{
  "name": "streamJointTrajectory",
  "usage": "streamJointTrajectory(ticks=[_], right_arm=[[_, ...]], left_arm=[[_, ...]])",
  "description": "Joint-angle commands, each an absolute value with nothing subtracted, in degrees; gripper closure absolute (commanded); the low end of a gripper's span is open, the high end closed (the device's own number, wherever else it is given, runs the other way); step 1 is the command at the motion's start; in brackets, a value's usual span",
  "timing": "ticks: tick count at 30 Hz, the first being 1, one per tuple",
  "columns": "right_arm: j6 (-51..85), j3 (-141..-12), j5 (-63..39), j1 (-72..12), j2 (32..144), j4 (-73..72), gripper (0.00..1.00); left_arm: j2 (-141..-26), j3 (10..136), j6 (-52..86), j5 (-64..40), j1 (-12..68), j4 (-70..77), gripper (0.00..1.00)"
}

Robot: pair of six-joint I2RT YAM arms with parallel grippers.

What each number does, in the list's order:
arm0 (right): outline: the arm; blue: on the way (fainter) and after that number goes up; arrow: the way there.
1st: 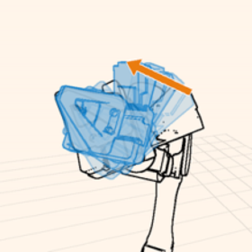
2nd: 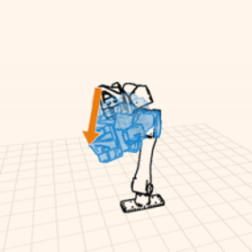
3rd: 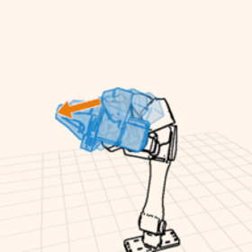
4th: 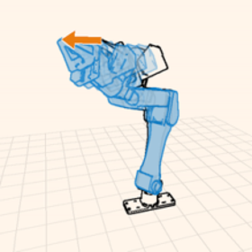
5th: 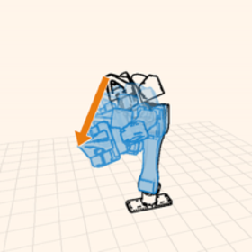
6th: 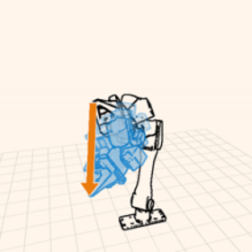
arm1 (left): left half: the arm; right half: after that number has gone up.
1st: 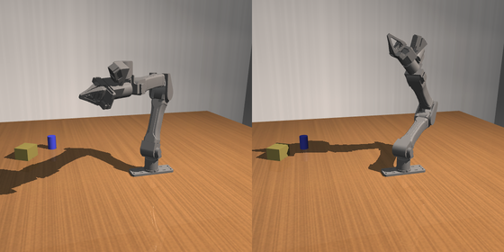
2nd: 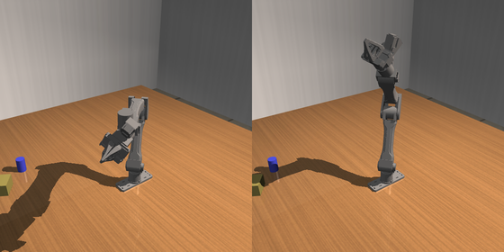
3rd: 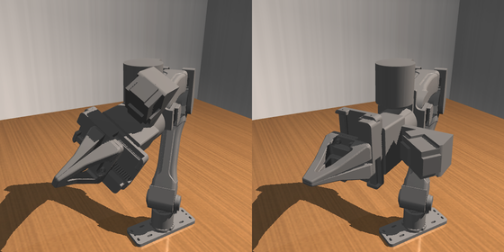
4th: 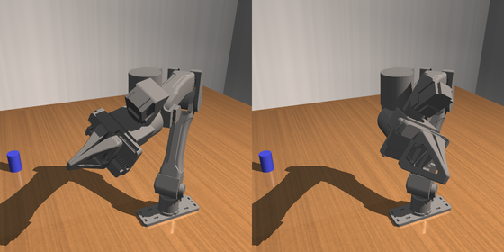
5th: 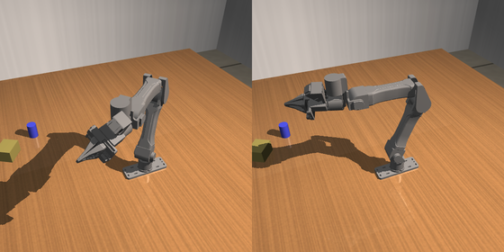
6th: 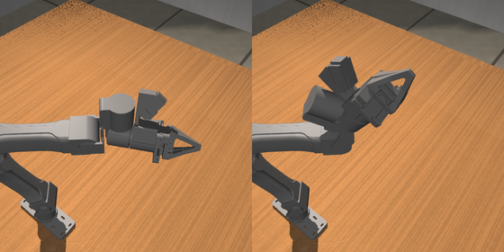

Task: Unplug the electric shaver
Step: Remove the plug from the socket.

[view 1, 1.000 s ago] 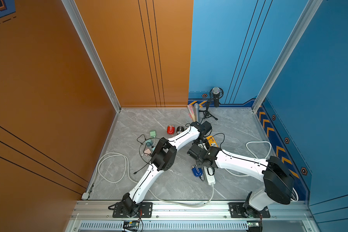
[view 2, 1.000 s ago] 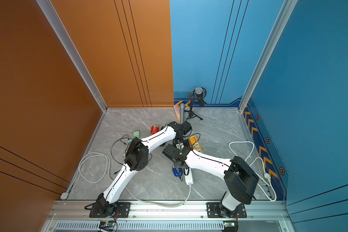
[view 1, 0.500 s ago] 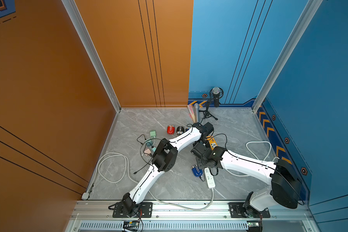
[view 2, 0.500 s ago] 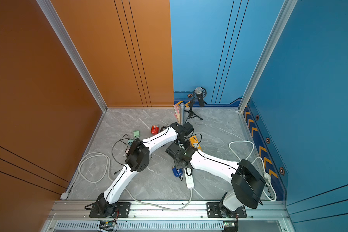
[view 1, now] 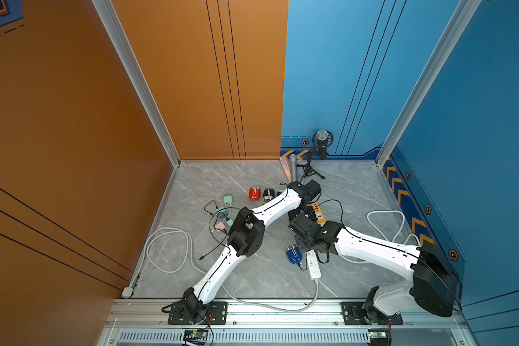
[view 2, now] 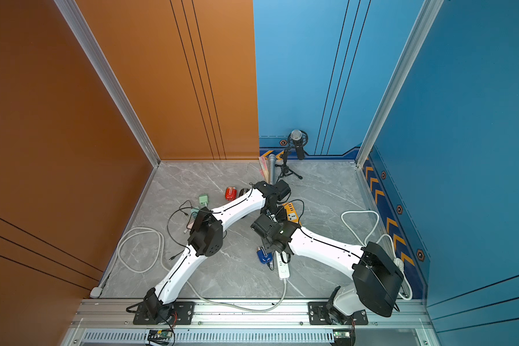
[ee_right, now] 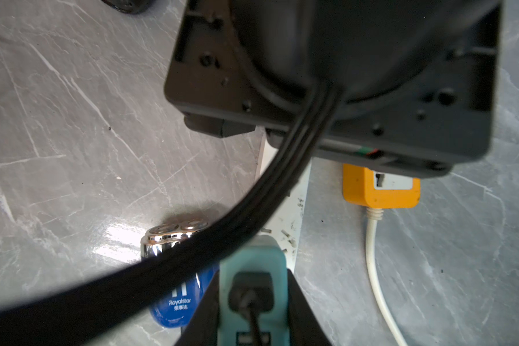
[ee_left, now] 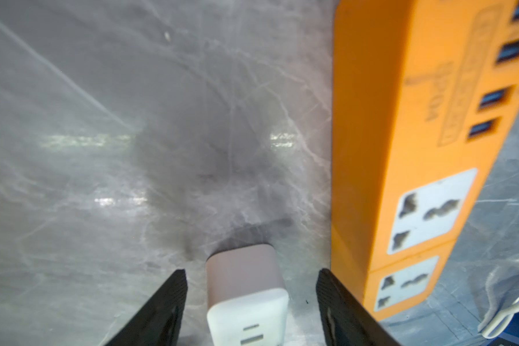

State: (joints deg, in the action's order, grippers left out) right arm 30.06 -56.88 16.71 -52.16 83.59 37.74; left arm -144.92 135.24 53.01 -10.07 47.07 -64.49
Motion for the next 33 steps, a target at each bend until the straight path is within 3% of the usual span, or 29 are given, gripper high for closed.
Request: streamJointTrajectory(ticks=[1,20,33], right_arm=[[28.22,-56.42,18.51,-52.90,81.75,36.13,0.90],[27.16,-55.15,19.25,-55.46,78.89,35.34,0.90],[20.86,-55.94,15.98,-55.88,78.68,31.28,0.90]], left_arm=[[-144.15,137.09,51.21,-7.75,46.98,-65.48,0.28],[-142.57,143.18,45.10,-4.52,43.74,-65.34,0.17],[-139.58,143.67,41.89,-2.50,40.10,-65.31,0.15]])
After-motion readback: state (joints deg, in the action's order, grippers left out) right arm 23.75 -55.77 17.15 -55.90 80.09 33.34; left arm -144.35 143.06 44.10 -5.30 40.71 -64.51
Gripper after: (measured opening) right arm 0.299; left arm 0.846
